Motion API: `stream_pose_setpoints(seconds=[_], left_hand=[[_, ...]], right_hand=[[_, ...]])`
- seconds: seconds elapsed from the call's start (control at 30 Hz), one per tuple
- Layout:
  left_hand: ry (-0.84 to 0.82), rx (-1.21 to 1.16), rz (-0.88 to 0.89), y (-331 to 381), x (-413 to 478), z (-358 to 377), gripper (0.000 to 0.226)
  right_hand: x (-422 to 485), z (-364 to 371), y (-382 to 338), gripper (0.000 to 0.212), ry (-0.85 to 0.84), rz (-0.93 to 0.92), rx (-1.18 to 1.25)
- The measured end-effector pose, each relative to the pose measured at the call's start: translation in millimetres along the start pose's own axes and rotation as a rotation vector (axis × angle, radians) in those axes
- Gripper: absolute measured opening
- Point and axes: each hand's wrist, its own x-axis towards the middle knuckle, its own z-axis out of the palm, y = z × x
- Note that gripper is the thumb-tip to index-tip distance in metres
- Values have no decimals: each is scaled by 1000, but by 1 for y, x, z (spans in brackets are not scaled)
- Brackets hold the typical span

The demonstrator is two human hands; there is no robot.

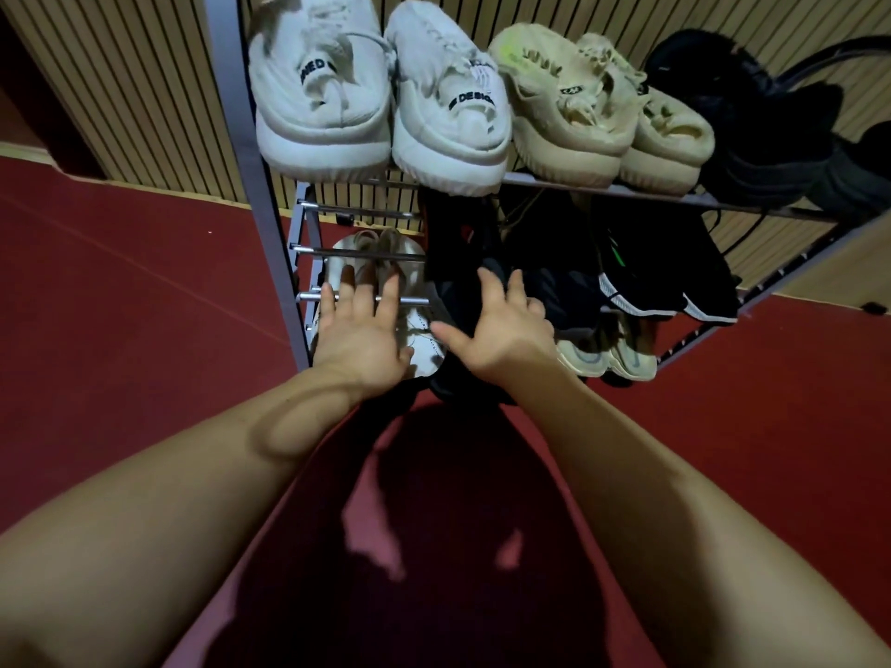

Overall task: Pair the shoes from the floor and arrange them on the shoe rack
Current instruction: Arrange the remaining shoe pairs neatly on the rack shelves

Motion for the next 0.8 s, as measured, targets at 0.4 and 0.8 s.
stream_pose_setpoints(seconds=[0.4, 0.8], left_hand=[[27, -127, 7, -13, -2, -18, 94], [22, 137, 379, 22, 32, -49, 111]], right_hand=[[-1, -49, 21, 77, 69, -16, 152], [-9, -92, 115, 105, 2, -464, -510]])
